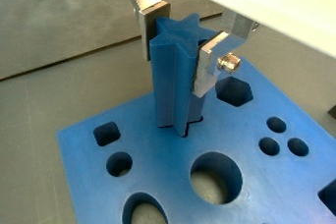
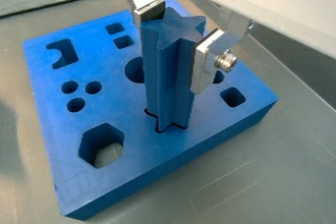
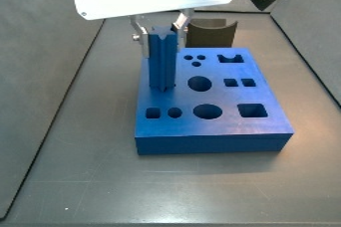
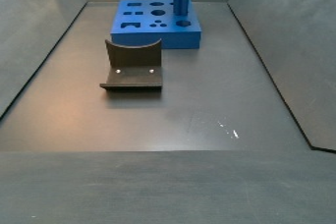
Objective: Insert the star object.
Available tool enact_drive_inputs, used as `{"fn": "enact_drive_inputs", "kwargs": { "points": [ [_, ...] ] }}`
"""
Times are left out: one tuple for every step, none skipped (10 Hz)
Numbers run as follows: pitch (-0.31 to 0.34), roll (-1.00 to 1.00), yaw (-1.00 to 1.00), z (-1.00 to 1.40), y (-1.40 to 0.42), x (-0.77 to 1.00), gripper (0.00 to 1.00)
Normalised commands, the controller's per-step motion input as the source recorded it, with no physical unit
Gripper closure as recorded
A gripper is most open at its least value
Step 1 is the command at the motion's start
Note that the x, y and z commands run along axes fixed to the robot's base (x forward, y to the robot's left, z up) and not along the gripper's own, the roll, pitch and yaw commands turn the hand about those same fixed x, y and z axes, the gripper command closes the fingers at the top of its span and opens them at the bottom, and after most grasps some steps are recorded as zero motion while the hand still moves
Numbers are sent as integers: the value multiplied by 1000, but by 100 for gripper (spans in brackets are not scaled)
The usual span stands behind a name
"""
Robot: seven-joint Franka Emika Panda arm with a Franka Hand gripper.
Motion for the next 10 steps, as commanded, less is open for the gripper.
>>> {"fn": "enact_drive_inputs", "kwargs": {
  "points": [
    [0, 147, 89, -691, 0, 120, 100],
    [-34, 169, 171, -577, 9, -54, 100],
    [-76, 177, 243, -614, 37, -131, 100],
    [-126, 217, 234, -849, 0, -163, 100],
    [-121, 203, 217, -891, 0, -183, 100],
    [-129, 154, 157, -929, 49, -189, 100],
    [-70, 110, 103, -771, 146, -157, 100],
    [0, 23, 0, -586, 257, -146, 100],
    [0, 0, -97, -497, 337, -194, 100],
    [0, 0, -86, -451, 337, -160, 100]
  ]
}}
